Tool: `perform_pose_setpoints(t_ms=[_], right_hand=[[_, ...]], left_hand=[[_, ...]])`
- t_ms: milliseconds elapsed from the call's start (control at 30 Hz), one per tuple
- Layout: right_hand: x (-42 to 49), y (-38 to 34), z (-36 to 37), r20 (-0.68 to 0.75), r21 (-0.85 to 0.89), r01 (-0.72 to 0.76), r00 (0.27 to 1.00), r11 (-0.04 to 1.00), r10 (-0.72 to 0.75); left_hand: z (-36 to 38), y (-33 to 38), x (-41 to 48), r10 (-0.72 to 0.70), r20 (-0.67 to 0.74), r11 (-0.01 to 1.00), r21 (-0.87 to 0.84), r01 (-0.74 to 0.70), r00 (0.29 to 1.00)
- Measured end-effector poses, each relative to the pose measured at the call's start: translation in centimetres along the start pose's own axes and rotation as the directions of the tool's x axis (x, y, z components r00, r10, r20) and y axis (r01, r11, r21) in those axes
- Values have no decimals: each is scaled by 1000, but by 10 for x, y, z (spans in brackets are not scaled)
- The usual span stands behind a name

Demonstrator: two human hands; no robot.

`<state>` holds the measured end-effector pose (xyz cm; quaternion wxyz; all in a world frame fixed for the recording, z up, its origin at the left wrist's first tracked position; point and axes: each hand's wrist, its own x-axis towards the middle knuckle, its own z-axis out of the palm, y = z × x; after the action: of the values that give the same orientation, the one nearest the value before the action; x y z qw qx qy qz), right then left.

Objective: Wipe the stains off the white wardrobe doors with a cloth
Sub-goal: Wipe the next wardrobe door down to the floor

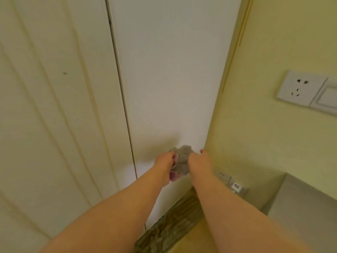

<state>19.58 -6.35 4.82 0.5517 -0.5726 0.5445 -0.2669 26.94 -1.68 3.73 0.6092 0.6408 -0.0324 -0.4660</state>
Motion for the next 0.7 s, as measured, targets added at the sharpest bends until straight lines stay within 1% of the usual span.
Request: perform_pose_setpoints(t_ms=[67,167,233,300,400,433,467,533,600,633,700], right_hand=[[-18,-67,-30,23,115,-54,998,992,52],[-38,-139,-60,88,269,-139,989,953,119],[-56,-192,-79,139,363,-169,982,916,127],[-70,-252,-99,168,407,-124,984,905,60],[-97,-338,-128,232,459,2,965,888,-122],[-109,-368,-136,259,472,65,943,879,-209],[-120,-388,-142,282,483,108,920,869,-272],[-153,-438,-155,362,518,183,838,836,-407],[-169,-464,-158,393,546,212,790,811,-471],[-184,-483,-160,412,563,231,753,793,-512],[-205,-508,-160,414,596,254,716,762,-562]], left_hand=[[20,62,-44,2,30,1000,-8,-2,1000],[40,126,-92,96,38,995,-35,-94,995],[53,172,-124,124,44,988,-96,-120,991],[65,223,-159,168,69,980,-117,-159,983],[78,299,-217,274,72,957,-122,-264,959],[79,325,-234,343,54,936,-105,-337,938],[80,342,-249,366,54,927,-106,-359,929],[78,380,-293,444,54,892,-119,-436,894],[77,400,-317,497,63,862,-147,-485,865],[71,415,-335,535,66,838,-171,-519,842],[62,433,-372,574,83,806,-228,-546,814]])
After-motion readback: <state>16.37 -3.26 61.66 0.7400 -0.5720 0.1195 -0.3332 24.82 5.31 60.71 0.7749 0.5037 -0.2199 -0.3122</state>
